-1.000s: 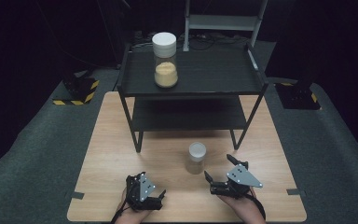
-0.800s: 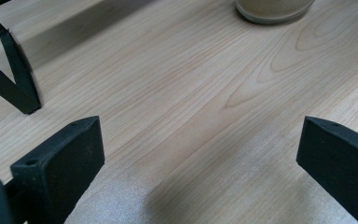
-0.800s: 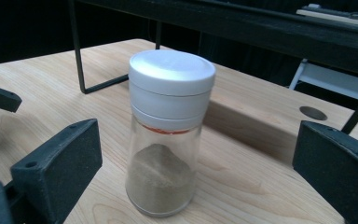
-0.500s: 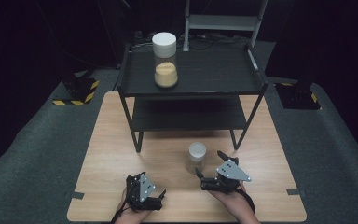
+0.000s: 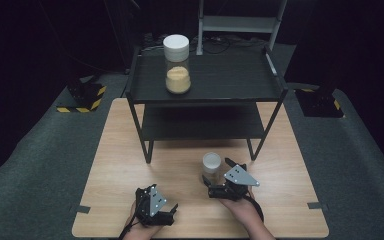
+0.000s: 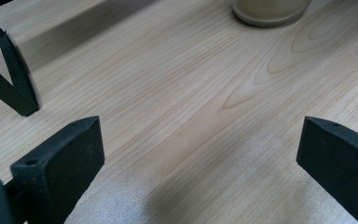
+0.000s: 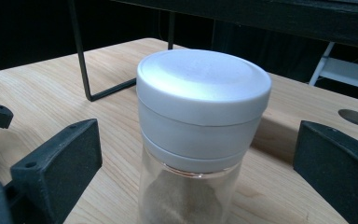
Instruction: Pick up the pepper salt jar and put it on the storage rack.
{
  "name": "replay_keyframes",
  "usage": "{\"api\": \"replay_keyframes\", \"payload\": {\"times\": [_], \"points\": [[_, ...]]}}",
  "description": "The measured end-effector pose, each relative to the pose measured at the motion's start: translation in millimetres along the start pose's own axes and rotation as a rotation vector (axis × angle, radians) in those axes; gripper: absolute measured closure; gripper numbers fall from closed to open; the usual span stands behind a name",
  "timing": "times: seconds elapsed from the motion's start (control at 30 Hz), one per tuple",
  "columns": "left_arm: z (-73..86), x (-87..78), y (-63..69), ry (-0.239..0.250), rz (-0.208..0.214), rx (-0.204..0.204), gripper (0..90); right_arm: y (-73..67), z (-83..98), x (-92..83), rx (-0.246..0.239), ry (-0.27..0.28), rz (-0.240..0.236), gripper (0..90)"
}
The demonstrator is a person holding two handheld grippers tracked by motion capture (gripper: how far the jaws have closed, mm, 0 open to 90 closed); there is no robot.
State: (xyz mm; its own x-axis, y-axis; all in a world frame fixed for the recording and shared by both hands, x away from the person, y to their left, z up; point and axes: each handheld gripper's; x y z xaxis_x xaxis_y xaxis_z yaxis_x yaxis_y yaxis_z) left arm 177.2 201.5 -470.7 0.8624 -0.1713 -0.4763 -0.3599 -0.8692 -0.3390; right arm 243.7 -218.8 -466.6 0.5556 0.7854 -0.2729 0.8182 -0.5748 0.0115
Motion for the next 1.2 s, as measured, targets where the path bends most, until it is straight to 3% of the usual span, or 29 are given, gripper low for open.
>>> {"api": "replay_keyframes", "payload": {"times": [0.17, 0.43, 0.87, 1.2], "points": [[0.0, -0.1, 0.0, 0.001, 0.0, 0.002, 0.9, 3.8, 4.4, 2.9, 0.024, 0.023, -0.003, 9.9], [0.2, -0.1, -0.4, 0.001, 0.003, 0.0, 0.9, 18.3, 13.3, 5.8, 0.062, 0.061, -0.061, 33.2], [1.0, 0.0, -1.8, 0.004, 0.006, -0.007, 0.9, 19.7, 16.2, 3.3, 0.051, 0.075, -0.072, 34.0], [0.9, 0.3, -2.0, 0.003, 0.008, -0.007, 0.9, 17.6, 7.7, -20.4, 0.03, 0.106, -0.053, 34.0]]}}
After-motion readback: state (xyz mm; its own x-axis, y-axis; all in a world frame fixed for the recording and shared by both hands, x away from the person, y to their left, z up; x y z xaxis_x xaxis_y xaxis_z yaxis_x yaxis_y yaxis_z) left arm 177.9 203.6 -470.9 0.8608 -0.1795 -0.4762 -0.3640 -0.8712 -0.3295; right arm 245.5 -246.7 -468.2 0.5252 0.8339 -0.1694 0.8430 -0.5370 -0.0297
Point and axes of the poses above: each handheld gripper's, and its own axes: x roughly forward along the jaws, z roughly out of its underside, y roughly to its right, and after that the axes turned 15 degrees about -z, right-handed
